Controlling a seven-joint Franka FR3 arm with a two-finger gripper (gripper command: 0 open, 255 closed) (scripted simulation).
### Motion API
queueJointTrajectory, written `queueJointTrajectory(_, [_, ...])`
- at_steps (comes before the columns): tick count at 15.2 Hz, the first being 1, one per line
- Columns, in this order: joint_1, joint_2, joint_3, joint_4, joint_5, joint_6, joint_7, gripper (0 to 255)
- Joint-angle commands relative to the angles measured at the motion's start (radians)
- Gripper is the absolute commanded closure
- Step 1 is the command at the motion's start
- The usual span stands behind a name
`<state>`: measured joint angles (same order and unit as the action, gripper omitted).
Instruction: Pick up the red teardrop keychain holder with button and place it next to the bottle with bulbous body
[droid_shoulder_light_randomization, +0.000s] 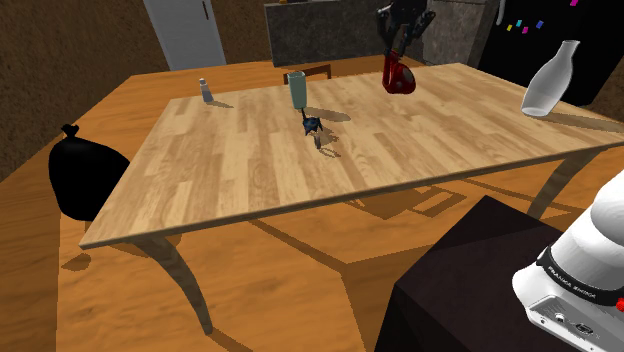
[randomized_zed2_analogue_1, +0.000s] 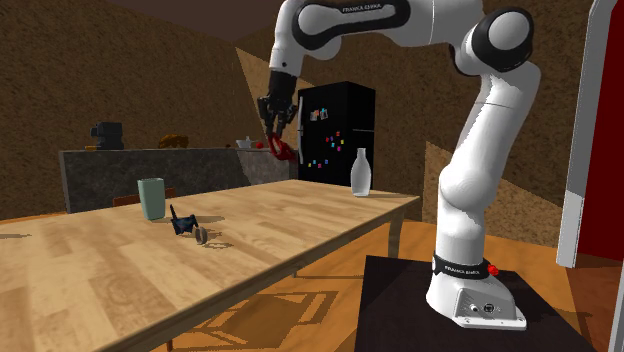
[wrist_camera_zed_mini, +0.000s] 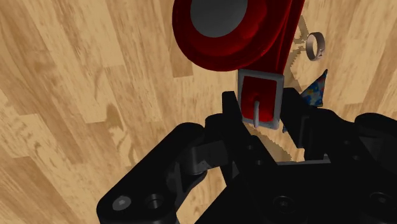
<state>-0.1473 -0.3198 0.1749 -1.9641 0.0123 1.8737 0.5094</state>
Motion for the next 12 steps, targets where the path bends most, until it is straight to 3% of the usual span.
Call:
queueJointTrajectory(1, [-0.001, 0.006, -0.001, 0.035, -0.001, -0.029, -0.001, 255])
queueJointTrajectory(6, [-0.002, 0.02, -0.001, 0.109, -0.003, -0.089, -0.001, 255])
queueJointTrajectory(12, [-0.038, -0.103, -0.103, -0.008, 0.006, -0.095, -0.141, 255])
